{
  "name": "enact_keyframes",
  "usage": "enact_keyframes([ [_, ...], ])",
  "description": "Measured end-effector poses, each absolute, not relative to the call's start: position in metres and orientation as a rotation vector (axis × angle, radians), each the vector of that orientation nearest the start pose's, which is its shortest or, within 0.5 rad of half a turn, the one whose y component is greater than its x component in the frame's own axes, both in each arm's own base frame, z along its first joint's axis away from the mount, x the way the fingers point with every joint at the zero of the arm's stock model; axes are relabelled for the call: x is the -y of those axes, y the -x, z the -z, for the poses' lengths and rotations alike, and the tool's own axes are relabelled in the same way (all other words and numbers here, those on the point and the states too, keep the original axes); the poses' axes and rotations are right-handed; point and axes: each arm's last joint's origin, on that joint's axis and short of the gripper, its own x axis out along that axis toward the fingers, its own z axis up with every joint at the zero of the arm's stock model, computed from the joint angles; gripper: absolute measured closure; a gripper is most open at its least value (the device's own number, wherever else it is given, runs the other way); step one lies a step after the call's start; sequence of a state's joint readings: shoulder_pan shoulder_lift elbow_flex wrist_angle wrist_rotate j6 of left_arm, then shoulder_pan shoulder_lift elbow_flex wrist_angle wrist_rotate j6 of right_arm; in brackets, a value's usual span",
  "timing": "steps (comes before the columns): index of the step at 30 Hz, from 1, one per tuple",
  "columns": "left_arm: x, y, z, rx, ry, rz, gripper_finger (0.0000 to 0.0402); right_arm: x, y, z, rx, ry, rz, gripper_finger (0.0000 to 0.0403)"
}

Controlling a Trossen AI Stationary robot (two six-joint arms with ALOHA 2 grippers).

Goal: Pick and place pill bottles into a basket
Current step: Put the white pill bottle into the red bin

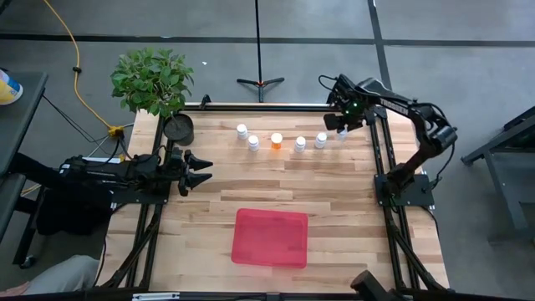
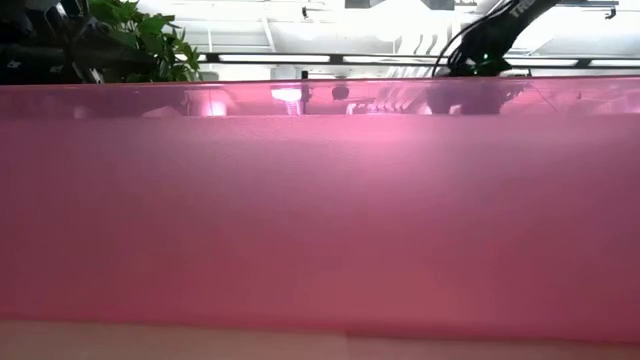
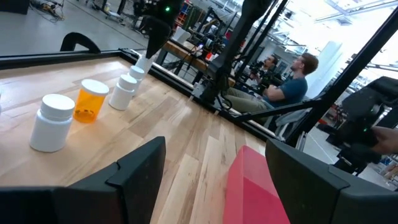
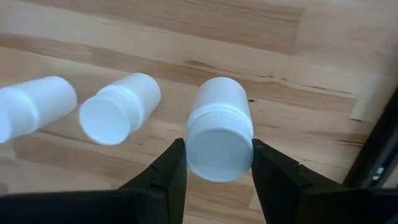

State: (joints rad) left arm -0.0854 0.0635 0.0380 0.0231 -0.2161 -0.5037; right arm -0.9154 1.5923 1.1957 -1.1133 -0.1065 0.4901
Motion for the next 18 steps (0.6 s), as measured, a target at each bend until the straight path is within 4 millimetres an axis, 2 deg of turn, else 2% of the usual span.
enact_keyframes([
  [9, 0.002, -0.099, -0.174, 0.031, 0.508, -0.129, 0.0092, 0.2, -0.158, -0.273, -1.03, -1.103, 1.001, 0.0263],
  [18, 0.002, -0.099, -0.174, 0.031, 0.508, -0.129, 0.0092, 0.165, -0.137, -0.322, -0.784, -1.047, 0.993, 0.0263],
])
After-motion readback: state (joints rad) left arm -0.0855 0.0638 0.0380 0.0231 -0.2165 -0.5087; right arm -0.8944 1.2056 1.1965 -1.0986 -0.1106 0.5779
